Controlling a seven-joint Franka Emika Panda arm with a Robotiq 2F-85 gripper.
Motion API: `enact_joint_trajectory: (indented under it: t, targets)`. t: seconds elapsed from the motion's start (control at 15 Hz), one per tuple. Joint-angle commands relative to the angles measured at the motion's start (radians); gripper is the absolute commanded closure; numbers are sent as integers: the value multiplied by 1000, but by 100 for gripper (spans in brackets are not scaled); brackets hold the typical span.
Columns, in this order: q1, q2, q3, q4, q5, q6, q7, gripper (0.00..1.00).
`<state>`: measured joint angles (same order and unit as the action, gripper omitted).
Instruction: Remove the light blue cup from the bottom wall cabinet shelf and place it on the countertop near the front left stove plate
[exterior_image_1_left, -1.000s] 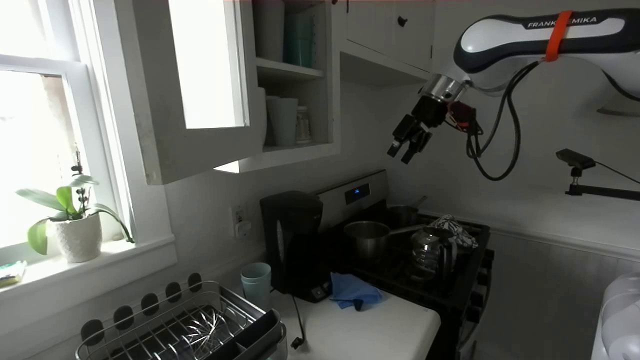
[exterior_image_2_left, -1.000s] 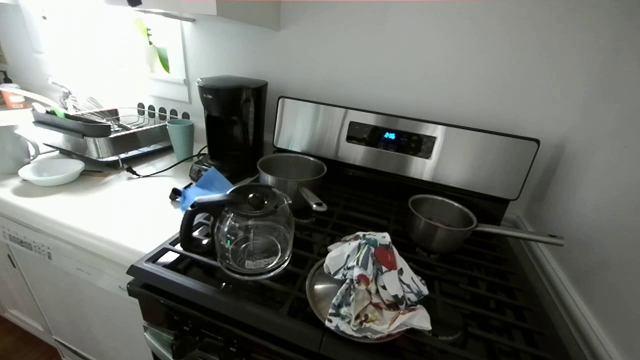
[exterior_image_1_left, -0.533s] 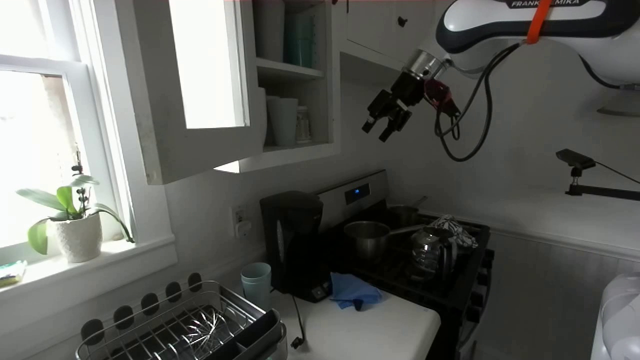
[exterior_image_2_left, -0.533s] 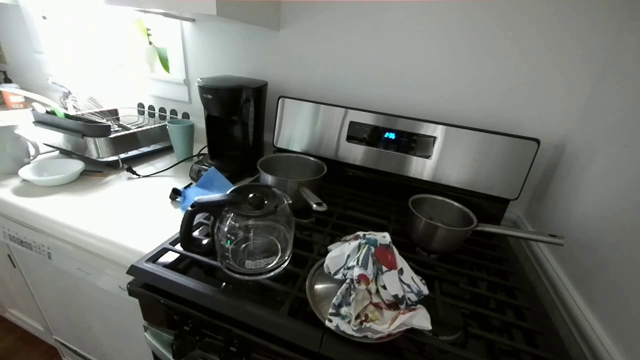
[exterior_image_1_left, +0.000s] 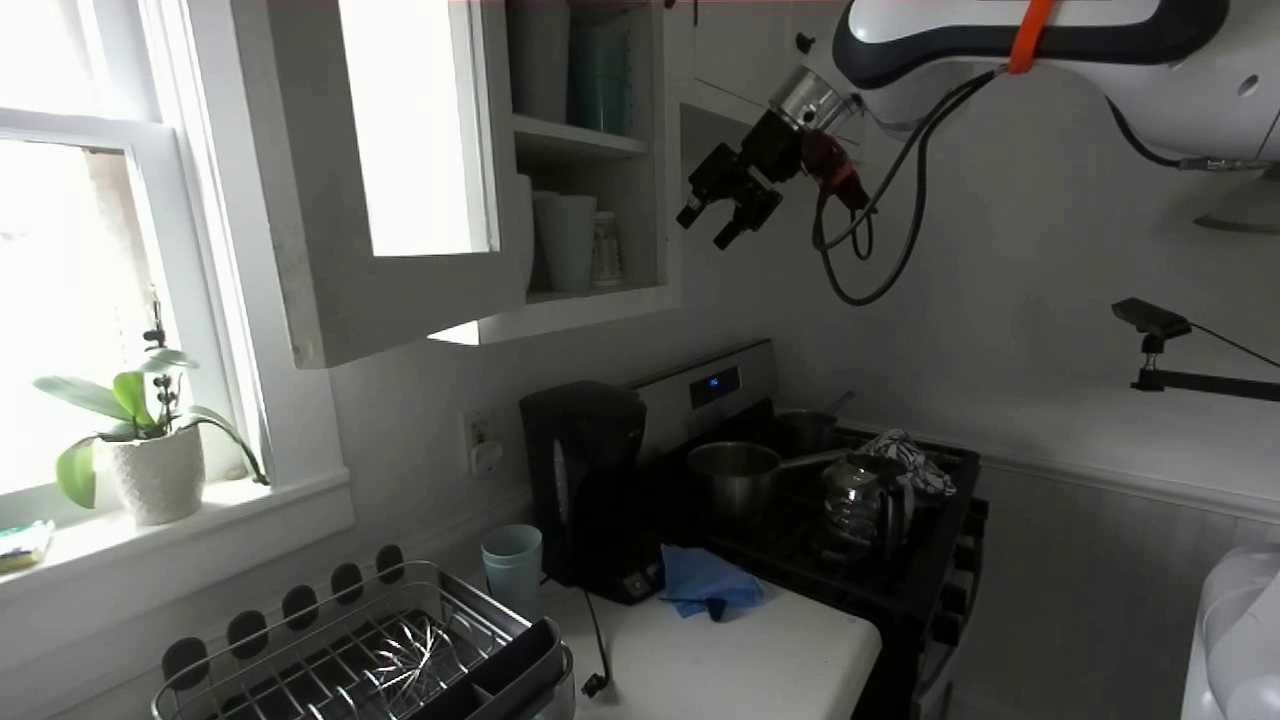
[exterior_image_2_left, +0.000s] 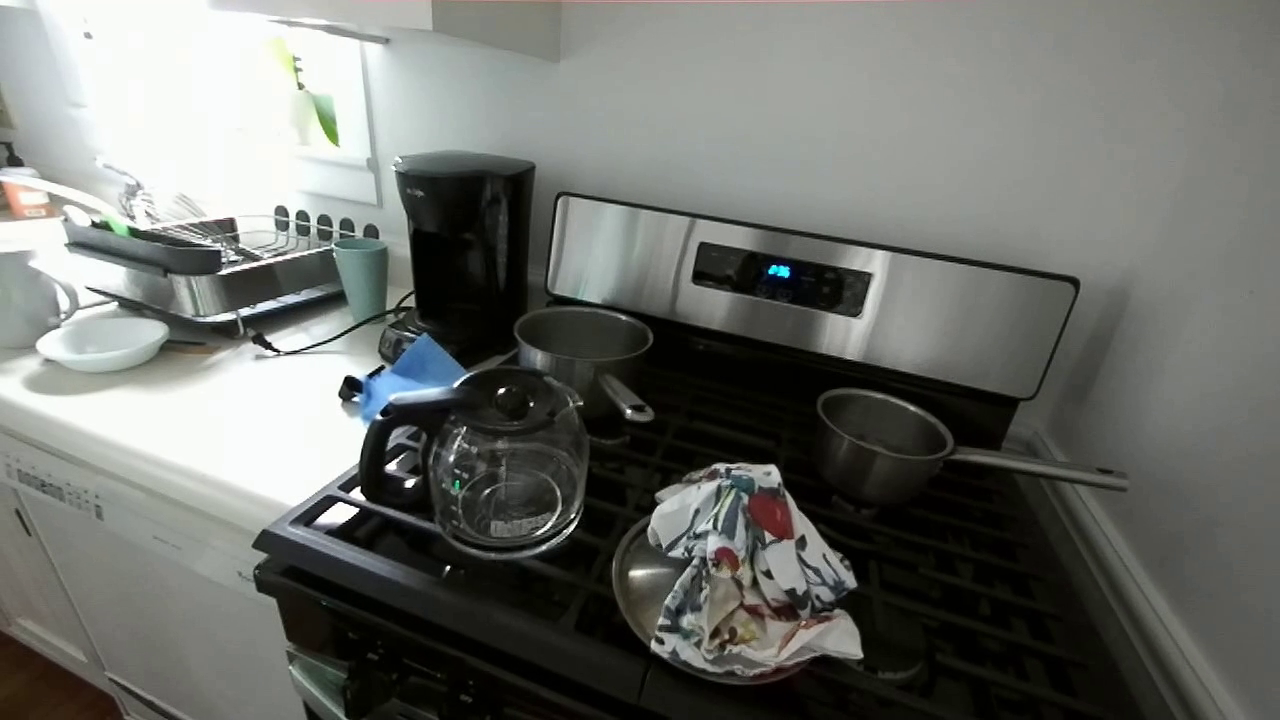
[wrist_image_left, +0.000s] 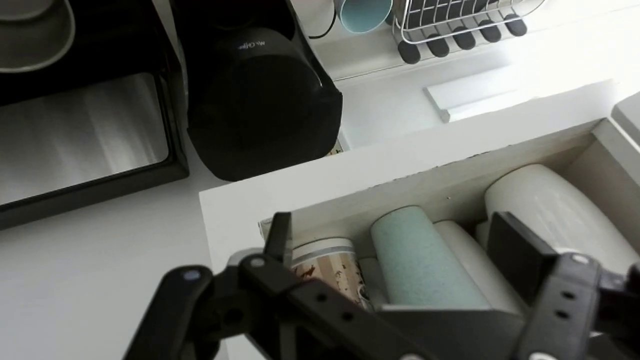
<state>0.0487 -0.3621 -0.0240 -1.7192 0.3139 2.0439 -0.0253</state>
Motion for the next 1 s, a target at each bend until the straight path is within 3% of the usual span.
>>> enact_joint_trajectory:
  t: [0.0,0.2,0.93]
  targets:
    - [2,3,-3,5,-1,-4,1,0]
    - [1,3,-4,5,-1,-4,1,0]
    - [12,144,-27,164,212,-11,80,0]
